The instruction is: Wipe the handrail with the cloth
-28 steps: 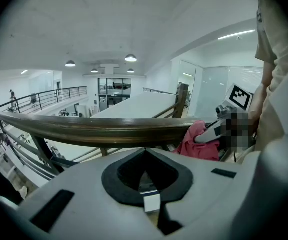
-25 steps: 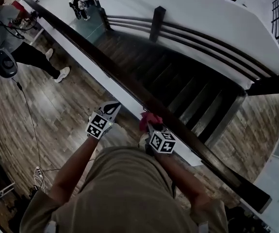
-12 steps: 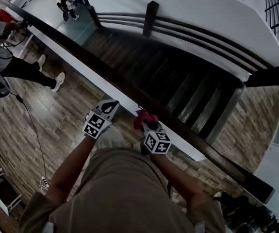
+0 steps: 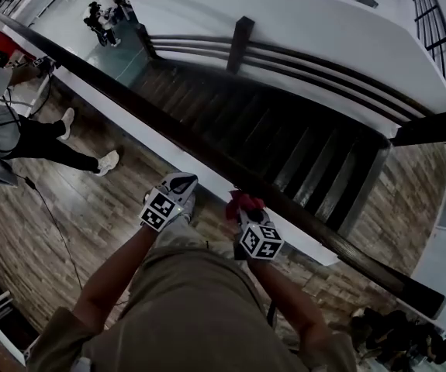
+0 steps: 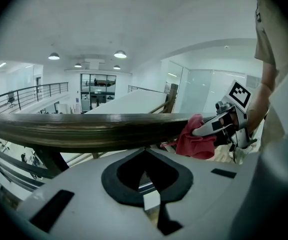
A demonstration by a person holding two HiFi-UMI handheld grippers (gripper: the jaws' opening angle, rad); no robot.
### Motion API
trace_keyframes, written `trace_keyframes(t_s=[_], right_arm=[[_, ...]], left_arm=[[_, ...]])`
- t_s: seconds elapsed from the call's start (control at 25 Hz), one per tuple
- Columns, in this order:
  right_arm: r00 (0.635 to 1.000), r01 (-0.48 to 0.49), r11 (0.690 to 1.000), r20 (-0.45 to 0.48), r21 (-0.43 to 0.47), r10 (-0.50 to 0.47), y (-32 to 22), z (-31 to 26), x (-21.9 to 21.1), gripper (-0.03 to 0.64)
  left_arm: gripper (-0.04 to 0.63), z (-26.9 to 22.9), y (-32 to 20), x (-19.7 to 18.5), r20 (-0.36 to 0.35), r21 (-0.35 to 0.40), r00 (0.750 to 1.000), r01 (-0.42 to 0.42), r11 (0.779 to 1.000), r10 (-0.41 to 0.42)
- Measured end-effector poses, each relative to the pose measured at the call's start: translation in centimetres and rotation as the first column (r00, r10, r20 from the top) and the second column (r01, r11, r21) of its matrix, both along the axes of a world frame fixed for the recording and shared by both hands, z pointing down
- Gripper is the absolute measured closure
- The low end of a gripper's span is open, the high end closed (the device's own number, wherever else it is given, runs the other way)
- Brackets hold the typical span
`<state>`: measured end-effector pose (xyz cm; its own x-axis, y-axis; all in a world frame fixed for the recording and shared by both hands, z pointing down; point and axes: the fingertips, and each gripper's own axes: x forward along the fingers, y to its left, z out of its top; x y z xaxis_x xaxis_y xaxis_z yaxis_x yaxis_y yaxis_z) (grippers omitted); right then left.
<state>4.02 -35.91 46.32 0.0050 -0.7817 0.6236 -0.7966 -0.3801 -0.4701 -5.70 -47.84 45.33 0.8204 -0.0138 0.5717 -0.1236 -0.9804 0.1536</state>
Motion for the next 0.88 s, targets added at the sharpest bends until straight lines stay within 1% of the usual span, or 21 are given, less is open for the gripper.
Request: trace_keyframes(t_s=[0.24, 0.48, 0.6, 0.88], right_arm=[[0.999, -0.037, 0.999, -0.007, 0.024, 0.037, -5.2, 0.3, -3.6, 0.52], [0.999, -0.034, 0.996, -0.014, 0.079, 0.035, -10.5, 0.3, -5.5, 0.52], [1.0, -0.011, 0.996, -0.022, 0.089, 0.013, -12.9, 0.5, -6.7, 0.52], [0.998, 0.019, 0.994, -0.055, 0.11, -0.013, -16.9, 0.4, -9.1, 0.52]], left_arm=[[0.578, 0.4, -4.0, -4.1, 0.013, 0.0, 0.998, -0.056, 0.998, 0.056], [0.578, 0.7, -8.0, -6.2, 0.038, 0.015, 0.995, -0.091, 0.996, 0.09], [0.578, 0.6, -9.4, -7.0, 0.039, 0.024, 0.996, -0.082, 0.996, 0.081], [0.578, 0.5, -11.4, -8.9, 0.025, 0.021, 1.0, -0.015, 1.0, 0.015]])
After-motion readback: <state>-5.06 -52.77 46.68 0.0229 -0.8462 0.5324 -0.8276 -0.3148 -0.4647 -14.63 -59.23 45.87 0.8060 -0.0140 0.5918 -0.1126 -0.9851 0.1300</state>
